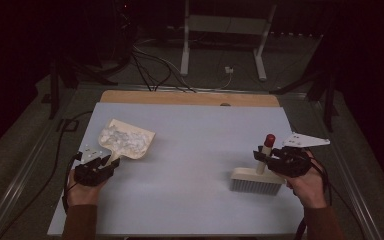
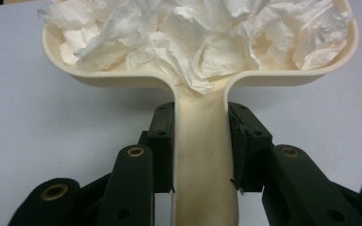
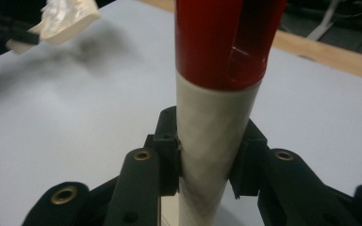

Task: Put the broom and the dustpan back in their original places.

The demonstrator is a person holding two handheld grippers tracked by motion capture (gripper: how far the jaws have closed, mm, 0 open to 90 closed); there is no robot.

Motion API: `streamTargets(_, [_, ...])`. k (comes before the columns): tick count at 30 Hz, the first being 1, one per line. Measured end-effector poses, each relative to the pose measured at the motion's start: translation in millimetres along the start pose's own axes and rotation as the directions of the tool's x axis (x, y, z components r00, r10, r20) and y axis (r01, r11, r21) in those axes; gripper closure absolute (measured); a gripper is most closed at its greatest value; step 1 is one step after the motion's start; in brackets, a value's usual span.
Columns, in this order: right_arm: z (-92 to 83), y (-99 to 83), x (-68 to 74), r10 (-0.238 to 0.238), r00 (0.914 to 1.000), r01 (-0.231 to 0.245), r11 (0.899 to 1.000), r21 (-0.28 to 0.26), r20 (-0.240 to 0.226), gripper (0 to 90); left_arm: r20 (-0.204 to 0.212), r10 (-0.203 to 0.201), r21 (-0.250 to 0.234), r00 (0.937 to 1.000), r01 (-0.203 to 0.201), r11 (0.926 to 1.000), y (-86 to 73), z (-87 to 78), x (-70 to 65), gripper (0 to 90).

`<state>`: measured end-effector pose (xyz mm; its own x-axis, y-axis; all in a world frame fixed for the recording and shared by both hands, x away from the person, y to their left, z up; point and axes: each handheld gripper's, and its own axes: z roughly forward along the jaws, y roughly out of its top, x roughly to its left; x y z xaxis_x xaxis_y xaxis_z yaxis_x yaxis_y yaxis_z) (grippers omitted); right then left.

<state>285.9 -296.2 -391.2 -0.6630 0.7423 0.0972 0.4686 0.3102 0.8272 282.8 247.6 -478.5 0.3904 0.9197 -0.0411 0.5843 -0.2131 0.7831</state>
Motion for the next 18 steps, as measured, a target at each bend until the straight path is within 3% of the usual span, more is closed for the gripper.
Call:
streamTargets(8, [-7.0,-3.9,-6.7,0.019,0.9952,-0.013,0.998,0.066,-0.096,69.1,-0.019,-0.014,-0.008,0.9997,0.014,0.9999,-0.1,0.6,-4.7,66.5])
streamTargets(13, [3.3,-2.8,-11.2,0.03,0.9975,-0.026,0.997,0.074,-0.064,68.7,-0.038,-0.017,-0.013,0.9991,0.016,0.9998,0.1,2.2,-11.8,66.5])
streamTargets(18, [16.8,-1.8,-14.0,0.034,0.9994,-0.034,0.997,0.062,0.009,67.1,-0.061,-0.029,-0.021,0.9977,0.028,0.9994,-1.5,1.9,-20.1,66.5])
